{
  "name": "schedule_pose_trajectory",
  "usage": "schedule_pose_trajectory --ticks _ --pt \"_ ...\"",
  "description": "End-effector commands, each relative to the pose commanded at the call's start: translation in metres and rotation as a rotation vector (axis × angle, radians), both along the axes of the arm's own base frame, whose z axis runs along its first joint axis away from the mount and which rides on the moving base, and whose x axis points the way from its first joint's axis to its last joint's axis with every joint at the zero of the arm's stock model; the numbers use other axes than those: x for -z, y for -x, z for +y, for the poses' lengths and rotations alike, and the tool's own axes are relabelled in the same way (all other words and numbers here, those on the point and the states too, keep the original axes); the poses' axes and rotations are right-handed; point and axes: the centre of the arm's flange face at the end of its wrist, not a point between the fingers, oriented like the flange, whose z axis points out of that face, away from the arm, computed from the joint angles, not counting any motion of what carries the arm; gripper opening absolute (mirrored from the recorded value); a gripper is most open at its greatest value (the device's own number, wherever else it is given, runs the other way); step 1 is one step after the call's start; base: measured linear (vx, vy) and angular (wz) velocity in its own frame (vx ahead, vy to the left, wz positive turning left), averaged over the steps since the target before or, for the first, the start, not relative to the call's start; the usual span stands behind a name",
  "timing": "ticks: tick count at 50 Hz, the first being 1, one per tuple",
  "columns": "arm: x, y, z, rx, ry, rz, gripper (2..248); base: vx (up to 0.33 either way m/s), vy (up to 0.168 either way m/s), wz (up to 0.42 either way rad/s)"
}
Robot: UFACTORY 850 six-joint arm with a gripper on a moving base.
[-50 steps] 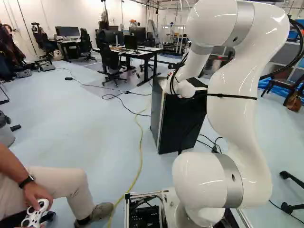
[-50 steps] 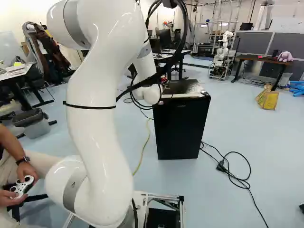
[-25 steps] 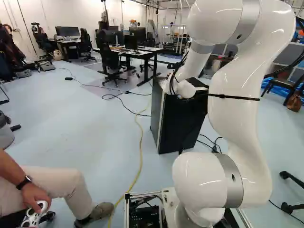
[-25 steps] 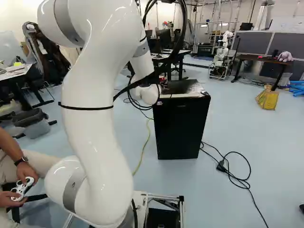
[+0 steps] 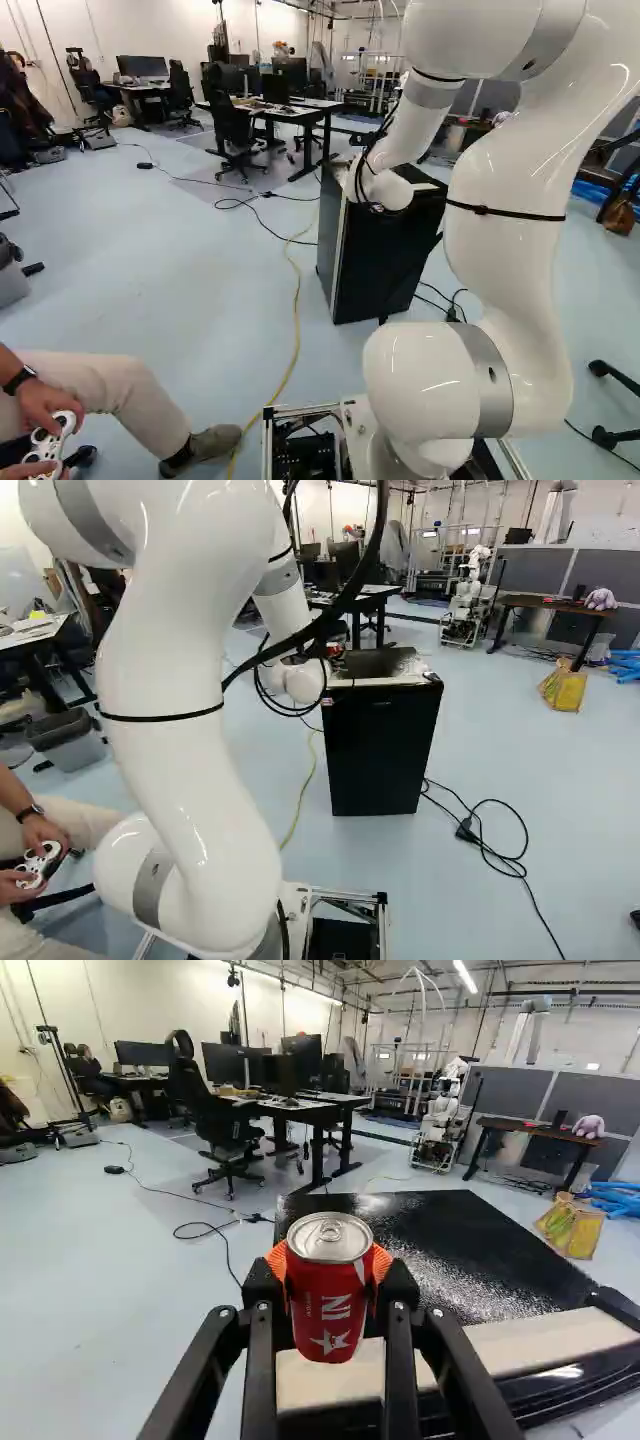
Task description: Grab a drink from the fridge
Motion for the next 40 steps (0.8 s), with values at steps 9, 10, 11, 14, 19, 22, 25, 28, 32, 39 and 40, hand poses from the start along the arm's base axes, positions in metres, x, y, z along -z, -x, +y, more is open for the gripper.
schedule_pose_trajectory --ticks 9,10,11,14,19,22,25,28,32,39,40 --pt "-0.003 0.023 0.010 -0.005 -0.006 0.018 98 0.000 0.000 0.000" --pt "-0.003 0.026 0.011 -0.006 -0.006 0.020 98 0.000 0.000 0.000" --pt "-0.003 0.028 0.013 -0.007 -0.007 0.022 98 0.000 0.000 0.000" --pt "-0.004 0.037 0.016 -0.009 -0.009 0.028 98 0.000 0.000 0.000" --pt "-0.004 0.053 0.022 -0.012 -0.013 0.040 98 0.000 0.000 0.000" --pt "-0.004 0.062 0.026 -0.015 -0.015 0.047 98 0.000 0.000 0.000" --pt "-0.004 0.073 0.030 -0.017 -0.017 0.055 98 0.000 0.000 0.000" --pt "-0.004 0.084 0.034 -0.019 -0.019 0.063 98 0.000 0.000 0.000" --pt "-0.003 0.098 0.038 -0.023 -0.022 0.074 98 0.000 0.000 0.000" --pt "0.000 0.121 0.045 -0.028 -0.027 0.091 98 0.000 0.000 0.000" --pt "0.000 0.124 0.046 -0.028 -0.028 0.093 98 0.000 0.000 0.000"
